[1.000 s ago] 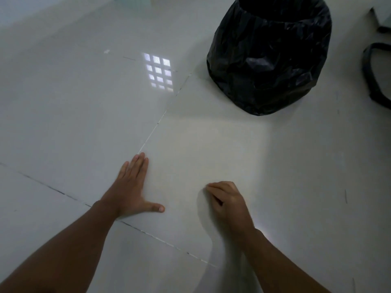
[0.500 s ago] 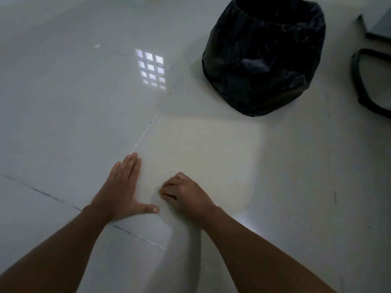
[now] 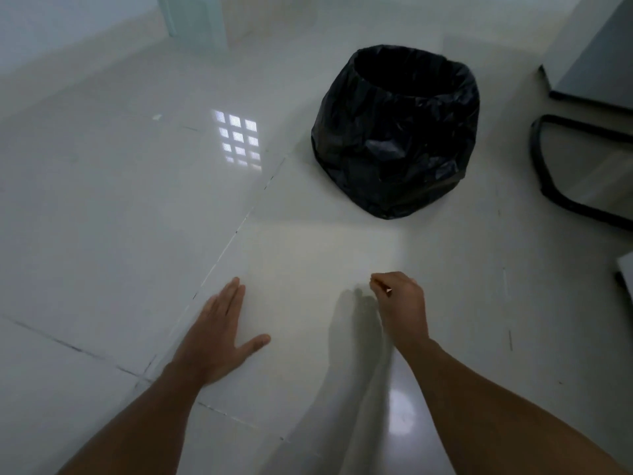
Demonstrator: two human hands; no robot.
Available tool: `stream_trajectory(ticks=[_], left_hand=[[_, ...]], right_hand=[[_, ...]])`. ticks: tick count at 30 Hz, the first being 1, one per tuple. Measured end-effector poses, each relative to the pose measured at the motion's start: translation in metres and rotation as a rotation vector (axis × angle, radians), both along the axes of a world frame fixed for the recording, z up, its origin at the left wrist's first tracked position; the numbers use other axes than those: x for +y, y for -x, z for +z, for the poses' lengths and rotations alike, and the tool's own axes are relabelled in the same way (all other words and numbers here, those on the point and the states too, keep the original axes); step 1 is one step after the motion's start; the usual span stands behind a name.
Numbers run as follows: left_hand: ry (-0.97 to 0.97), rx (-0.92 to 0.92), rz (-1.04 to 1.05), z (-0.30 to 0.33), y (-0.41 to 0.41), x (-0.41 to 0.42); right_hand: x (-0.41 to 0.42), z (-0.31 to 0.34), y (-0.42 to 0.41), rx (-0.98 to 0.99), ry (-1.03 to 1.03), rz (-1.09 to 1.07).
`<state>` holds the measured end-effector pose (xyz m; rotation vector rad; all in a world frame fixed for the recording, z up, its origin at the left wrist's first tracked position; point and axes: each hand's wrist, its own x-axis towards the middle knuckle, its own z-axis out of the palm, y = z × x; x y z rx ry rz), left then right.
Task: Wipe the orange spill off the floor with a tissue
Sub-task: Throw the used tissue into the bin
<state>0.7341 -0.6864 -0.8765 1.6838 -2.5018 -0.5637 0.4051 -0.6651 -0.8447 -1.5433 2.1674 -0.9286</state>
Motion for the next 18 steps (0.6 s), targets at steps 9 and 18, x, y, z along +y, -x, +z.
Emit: stream_trajectory(ticks=[9,18], left_hand=[[-0.005,0.105,0.006,0.074,0.119,-0.027],[0.149,0.144,-0.109,0.193,0.204,-0.105]], right_hand=[[-0.034,0.075,0.016,0.124,0.026,0.056],[-0.071,0.168,0.081,0.242,0.047,0.107]])
